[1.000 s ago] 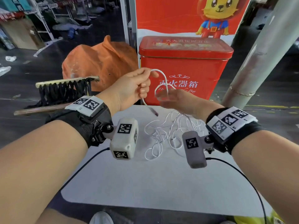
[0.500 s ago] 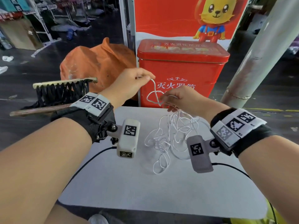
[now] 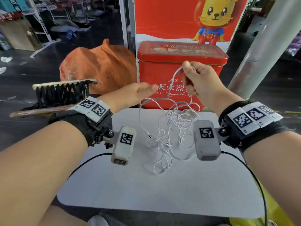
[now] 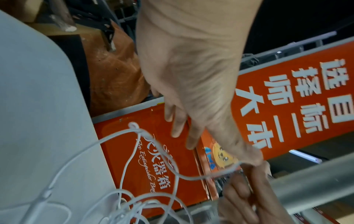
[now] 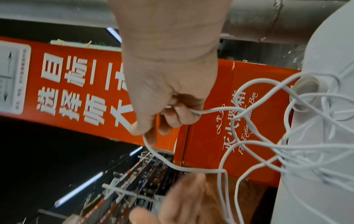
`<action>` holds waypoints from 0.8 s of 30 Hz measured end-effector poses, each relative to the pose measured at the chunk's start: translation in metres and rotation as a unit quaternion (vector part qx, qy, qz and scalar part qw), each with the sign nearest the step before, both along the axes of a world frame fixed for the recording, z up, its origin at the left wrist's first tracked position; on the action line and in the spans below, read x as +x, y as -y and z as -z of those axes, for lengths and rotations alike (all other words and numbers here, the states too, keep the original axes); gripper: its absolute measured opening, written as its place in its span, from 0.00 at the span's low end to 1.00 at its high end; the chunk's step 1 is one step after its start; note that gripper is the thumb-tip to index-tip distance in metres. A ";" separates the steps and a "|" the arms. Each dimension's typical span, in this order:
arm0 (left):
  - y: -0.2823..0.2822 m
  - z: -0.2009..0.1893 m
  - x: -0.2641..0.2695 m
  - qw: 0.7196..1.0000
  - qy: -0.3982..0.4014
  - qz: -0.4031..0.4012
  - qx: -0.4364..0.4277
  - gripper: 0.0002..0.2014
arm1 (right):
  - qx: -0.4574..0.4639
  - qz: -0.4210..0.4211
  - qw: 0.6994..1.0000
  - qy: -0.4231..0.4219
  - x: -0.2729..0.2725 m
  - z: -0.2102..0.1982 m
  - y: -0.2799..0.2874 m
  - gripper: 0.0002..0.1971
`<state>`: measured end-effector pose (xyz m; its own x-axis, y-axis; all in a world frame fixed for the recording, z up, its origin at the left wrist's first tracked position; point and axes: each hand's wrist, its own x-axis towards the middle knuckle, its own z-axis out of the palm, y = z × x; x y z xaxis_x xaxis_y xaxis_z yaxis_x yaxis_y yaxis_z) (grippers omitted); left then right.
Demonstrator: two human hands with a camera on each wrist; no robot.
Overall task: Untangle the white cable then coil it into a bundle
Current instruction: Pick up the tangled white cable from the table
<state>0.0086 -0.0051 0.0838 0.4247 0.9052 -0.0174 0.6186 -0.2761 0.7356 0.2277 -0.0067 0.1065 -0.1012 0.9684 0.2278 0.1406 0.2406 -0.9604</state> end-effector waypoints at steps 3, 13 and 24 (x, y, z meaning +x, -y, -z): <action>0.002 0.001 0.014 0.997 0.059 0.049 -0.030 0.31 | 0.011 -0.032 0.999 0.025 -0.013 0.001 0.005 0.12; 0.002 -0.020 0.011 0.876 0.467 -0.117 -0.009 0.17 | -0.103 -0.102 0.939 0.312 0.012 0.022 -0.002 0.11; 0.004 -0.031 0.014 0.843 0.516 -0.035 -0.149 0.18 | -0.066 -0.105 0.962 0.243 -0.012 0.051 0.006 0.29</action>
<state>0.0226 -0.0090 0.1144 0.2980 0.9496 0.0972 -0.3849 0.0264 0.9226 0.2160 -0.0126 0.0555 -0.3617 0.9321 -0.0197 0.5427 0.1934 -0.8174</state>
